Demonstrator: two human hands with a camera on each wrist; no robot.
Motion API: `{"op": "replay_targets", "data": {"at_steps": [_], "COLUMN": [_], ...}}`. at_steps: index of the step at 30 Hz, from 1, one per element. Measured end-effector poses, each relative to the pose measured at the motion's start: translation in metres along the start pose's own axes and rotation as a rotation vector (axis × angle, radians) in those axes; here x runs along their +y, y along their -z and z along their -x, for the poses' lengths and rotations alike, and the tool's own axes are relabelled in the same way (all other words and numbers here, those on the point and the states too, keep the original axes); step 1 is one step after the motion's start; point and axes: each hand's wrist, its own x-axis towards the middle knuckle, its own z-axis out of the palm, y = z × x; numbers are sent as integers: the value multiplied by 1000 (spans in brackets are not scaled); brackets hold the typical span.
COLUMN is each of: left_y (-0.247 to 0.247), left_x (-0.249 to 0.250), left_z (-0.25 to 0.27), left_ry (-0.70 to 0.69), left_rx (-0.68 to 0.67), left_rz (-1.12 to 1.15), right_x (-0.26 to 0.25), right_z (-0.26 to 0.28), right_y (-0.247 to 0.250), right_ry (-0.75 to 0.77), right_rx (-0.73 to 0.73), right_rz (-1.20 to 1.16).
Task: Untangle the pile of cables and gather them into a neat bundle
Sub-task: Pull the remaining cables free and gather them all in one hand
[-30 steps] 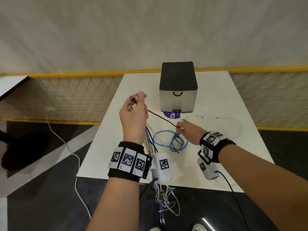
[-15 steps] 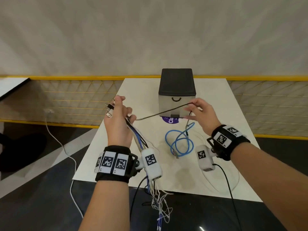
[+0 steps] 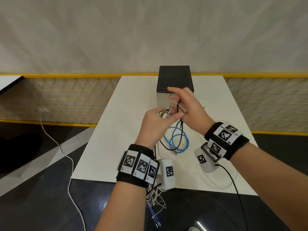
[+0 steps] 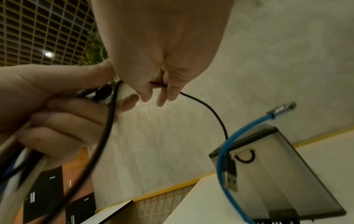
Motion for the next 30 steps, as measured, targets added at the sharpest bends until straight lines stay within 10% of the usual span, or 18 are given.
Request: {"op": "replay_targets", "data": {"at_steps": [10,20,24,30], "left_y": [17,31,37,46], "left_x": [-5,-21,-23,-26], "left_z": [4,16,22,32], "left_ry": [-76,-37,-31,-127], "left_rx": [160,192,212,149], "left_rz": [78,41,93,77], "right_x": [56,48,28,25], "right_z": [19,25,53,119], "right_y": [-6,15,-1,-45], "right_ry": [-202,-128,-440,-596], "right_rx": [-90,185,-151,-867], "right_rz": [370,183,-99,87]}}
